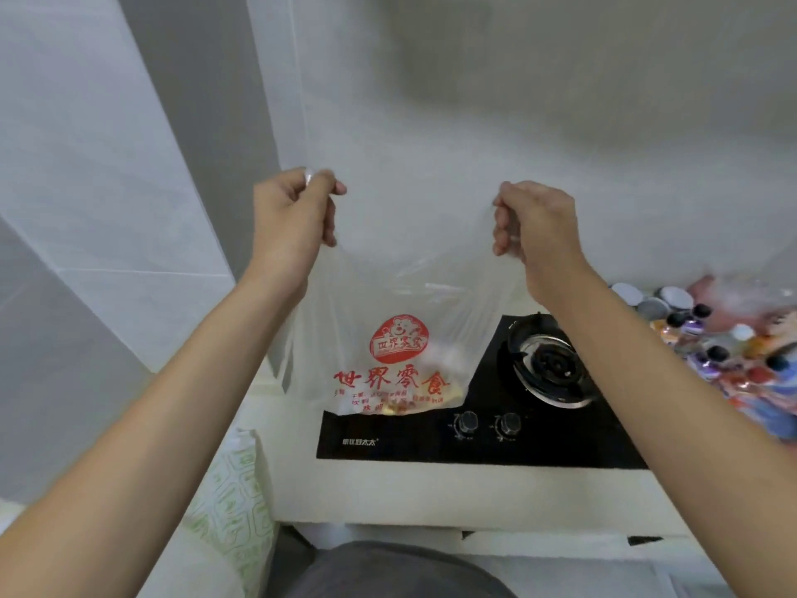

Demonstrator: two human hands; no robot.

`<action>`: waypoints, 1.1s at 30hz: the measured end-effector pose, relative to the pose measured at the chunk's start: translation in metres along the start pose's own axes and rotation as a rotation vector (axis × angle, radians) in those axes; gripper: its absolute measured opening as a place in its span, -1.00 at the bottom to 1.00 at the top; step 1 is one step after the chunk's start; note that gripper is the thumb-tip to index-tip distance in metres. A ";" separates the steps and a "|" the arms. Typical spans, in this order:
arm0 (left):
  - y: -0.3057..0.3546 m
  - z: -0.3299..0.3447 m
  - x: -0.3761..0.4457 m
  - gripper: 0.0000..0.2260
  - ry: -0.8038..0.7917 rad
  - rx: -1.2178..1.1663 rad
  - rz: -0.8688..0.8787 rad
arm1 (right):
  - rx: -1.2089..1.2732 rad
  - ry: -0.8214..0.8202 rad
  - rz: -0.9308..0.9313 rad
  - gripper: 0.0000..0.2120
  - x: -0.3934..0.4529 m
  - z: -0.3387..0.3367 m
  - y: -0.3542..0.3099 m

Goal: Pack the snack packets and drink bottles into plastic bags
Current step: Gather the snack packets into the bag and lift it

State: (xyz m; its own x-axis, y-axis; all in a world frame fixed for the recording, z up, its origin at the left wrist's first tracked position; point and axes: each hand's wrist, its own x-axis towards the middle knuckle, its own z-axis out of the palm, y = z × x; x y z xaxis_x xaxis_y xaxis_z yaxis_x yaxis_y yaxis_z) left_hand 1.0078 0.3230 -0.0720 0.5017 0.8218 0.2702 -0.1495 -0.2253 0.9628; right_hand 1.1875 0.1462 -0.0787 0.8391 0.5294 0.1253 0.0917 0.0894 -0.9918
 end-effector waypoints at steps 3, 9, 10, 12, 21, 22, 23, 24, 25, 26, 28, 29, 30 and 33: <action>0.006 0.027 0.018 -0.80 -0.061 -0.005 -0.003 | -0.029 0.044 -0.032 -0.76 0.020 -0.019 -0.009; -0.011 0.101 0.052 -0.80 -0.236 0.069 -0.052 | -0.155 0.006 0.020 -0.78 0.074 -0.057 0.001; -0.014 0.113 0.059 -0.81 -0.251 0.086 -0.059 | -0.175 -0.001 0.022 -0.78 0.084 -0.063 0.004; -0.019 0.138 0.075 -0.82 -0.272 0.123 -0.068 | -0.198 -0.012 0.029 -0.79 0.106 -0.075 0.007; -0.049 0.231 0.133 -0.85 -0.236 0.198 -0.110 | -0.278 -0.023 0.046 -0.75 0.211 -0.118 0.028; -0.054 0.238 0.136 -0.85 -0.232 0.207 -0.122 | -0.296 -0.027 0.052 -0.75 0.218 -0.122 0.032; -0.061 0.245 0.138 -0.86 -0.232 0.216 -0.135 | -0.314 -0.030 0.060 -0.76 0.225 -0.126 0.039; -0.068 0.250 0.139 -0.87 -0.237 0.226 -0.151 | -0.335 -0.032 0.073 -0.78 0.231 -0.131 0.046; -0.076 0.255 0.140 -0.87 -0.245 0.238 -0.166 | -0.353 -0.031 0.087 -0.80 0.236 -0.135 0.054; -0.083 0.259 0.140 -0.87 -0.255 0.252 -0.182 | -0.374 -0.028 0.101 -0.82 0.241 -0.139 0.063; -0.099 0.266 0.139 -0.86 -0.275 0.270 -0.218 | -0.413 -0.020 0.132 -0.87 0.248 -0.146 0.081; -0.106 0.268 0.138 -0.87 -0.285 0.275 -0.235 | -0.427 -0.017 0.146 -0.88 0.250 -0.149 0.090; -0.111 0.270 0.136 -0.87 -0.292 0.285 -0.252 | -0.439 -0.014 0.156 -0.89 0.252 -0.151 0.097; -0.127 0.273 0.134 -0.89 -0.288 0.293 -0.289 | -0.463 -0.004 0.157 -0.89 0.254 -0.155 0.112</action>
State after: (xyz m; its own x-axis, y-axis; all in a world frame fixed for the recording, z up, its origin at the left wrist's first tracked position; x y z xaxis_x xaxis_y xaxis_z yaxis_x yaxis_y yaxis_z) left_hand 1.3269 0.3186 -0.1553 0.7079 0.7041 -0.0555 0.2552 -0.1817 0.9496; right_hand 1.4934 0.1601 -0.1623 0.8600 0.5096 -0.0272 0.1939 -0.3757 -0.9062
